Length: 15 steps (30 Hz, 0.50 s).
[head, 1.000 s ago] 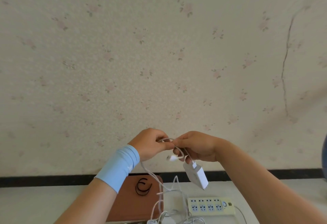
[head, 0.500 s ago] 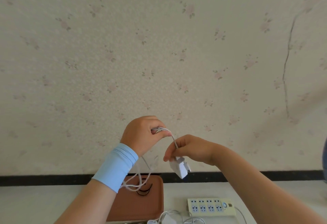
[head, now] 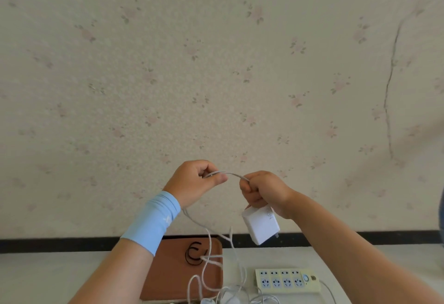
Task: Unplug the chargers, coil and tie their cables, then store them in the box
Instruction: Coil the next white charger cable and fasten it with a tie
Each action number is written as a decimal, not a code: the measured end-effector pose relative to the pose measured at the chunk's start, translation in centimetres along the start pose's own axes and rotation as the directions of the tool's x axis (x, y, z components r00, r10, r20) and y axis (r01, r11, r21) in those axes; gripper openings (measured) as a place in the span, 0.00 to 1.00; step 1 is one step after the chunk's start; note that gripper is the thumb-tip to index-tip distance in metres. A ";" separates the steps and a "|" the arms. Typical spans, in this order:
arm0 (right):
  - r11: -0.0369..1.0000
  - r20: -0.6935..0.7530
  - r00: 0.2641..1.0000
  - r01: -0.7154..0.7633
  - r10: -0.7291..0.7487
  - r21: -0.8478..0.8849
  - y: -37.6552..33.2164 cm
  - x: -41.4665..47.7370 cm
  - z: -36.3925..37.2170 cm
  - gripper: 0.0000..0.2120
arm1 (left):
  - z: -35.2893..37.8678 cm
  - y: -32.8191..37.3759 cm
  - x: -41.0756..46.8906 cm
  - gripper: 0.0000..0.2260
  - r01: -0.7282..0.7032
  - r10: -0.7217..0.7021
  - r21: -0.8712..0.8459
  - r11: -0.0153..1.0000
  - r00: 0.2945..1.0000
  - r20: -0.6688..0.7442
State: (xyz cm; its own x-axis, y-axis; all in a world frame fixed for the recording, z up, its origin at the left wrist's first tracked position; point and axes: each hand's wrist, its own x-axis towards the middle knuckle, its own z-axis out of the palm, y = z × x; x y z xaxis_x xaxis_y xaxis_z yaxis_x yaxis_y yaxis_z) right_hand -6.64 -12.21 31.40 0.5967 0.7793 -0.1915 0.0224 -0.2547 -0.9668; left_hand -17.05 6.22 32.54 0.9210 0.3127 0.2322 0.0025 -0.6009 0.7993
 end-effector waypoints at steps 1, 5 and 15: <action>1.000 -0.036 0.999 0.007 -0.006 0.021 -0.1 -0.1 -0.3 0.16 | -0.2 -0.2 0.0 0.10 0.072 -0.070 -0.007 0.997 0.992 0.104; 0.987 -0.191 0.981 0.031 0.000 0.159 -0.5 -0.1 -1.5 0.15 | -1.2 -1.5 -0.3 0.11 0.236 -0.307 0.211 0.949 0.846 0.436; 0.946 -0.115 0.993 -0.030 -0.008 -0.323 0.1 -0.3 0.6 0.18 | 0.4 -0.3 0.6 0.10 0.421 -0.274 -0.809 0.411 0.903 0.330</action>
State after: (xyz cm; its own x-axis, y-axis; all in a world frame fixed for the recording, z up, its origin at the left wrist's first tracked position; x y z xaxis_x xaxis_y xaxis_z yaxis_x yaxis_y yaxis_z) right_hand -7.35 -12.13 31.25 0.6846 0.7104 -0.1631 0.2627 -0.4492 -0.8539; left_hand -16.38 6.31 32.21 0.9597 0.2044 -0.1926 0.0732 0.4798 0.8743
